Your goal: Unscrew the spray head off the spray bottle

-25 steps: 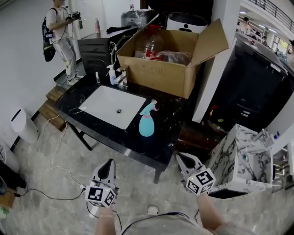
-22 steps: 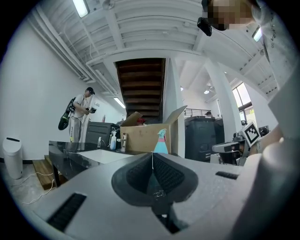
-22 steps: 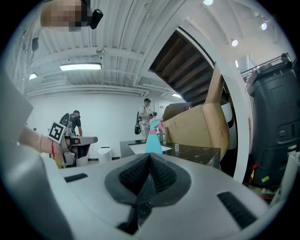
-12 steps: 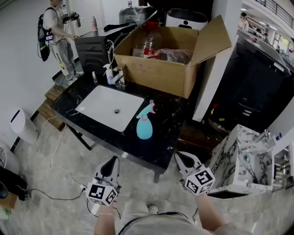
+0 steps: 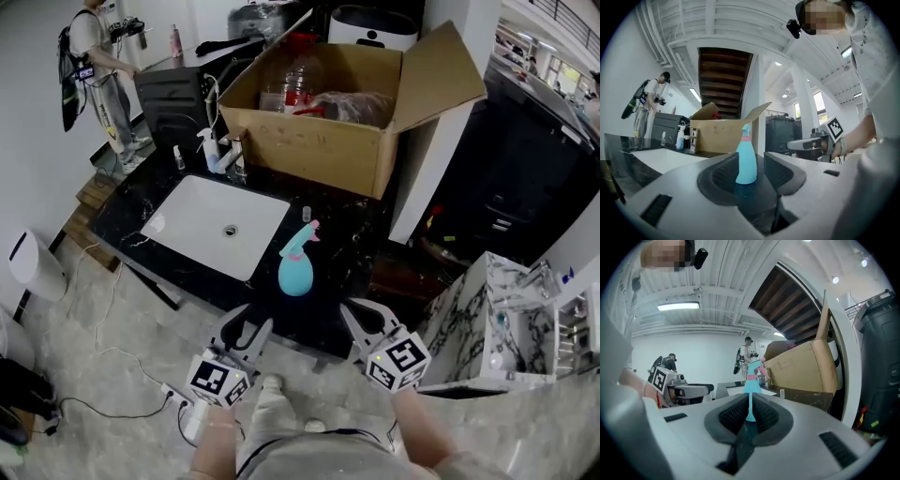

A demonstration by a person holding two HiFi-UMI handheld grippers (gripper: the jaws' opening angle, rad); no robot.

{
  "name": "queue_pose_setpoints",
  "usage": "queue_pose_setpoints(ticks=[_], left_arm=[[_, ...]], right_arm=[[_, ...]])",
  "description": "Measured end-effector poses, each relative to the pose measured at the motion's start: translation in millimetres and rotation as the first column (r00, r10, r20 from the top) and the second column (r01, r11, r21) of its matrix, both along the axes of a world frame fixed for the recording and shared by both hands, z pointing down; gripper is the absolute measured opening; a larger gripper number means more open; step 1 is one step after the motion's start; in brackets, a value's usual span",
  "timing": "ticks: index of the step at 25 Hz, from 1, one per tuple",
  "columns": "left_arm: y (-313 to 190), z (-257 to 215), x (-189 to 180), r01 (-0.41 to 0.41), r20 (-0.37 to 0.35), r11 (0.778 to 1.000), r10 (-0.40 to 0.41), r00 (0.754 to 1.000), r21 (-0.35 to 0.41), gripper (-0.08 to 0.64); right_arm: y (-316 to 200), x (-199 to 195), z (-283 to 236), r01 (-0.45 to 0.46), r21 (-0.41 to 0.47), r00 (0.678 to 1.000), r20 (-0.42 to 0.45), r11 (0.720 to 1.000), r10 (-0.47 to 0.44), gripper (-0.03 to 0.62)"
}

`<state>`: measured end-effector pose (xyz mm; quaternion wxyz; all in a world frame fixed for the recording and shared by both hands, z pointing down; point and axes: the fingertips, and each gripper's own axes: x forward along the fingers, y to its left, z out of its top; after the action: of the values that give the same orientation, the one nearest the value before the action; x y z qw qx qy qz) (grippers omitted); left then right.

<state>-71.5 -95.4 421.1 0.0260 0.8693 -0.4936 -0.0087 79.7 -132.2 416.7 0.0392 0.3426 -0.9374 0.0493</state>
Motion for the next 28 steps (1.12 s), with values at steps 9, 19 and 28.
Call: queue_pose_setpoints(ticks=[9,19,28], left_arm=[[-64.9,10.0,23.1,-0.191,0.067,0.981,0.193,0.979,-0.040,0.305],[-105.6,23.1,42.8,-0.331,0.175,0.941,0.338,0.925,-0.068,0.393],[-120.8,22.3,65.1,-0.418,0.228,0.908,0.414,0.881,-0.034,0.408]], right_arm=[[-43.0,-57.4,-20.2,0.020,0.010,1.000,-0.009,1.000,-0.020,0.115],[-67.4,-87.4,-35.1,-0.023,0.110,0.996,-0.085,0.994,0.033,0.202],[-73.3,-101.1,-31.2,-0.036,0.118,0.995,-0.089,0.992,0.047,0.229]])
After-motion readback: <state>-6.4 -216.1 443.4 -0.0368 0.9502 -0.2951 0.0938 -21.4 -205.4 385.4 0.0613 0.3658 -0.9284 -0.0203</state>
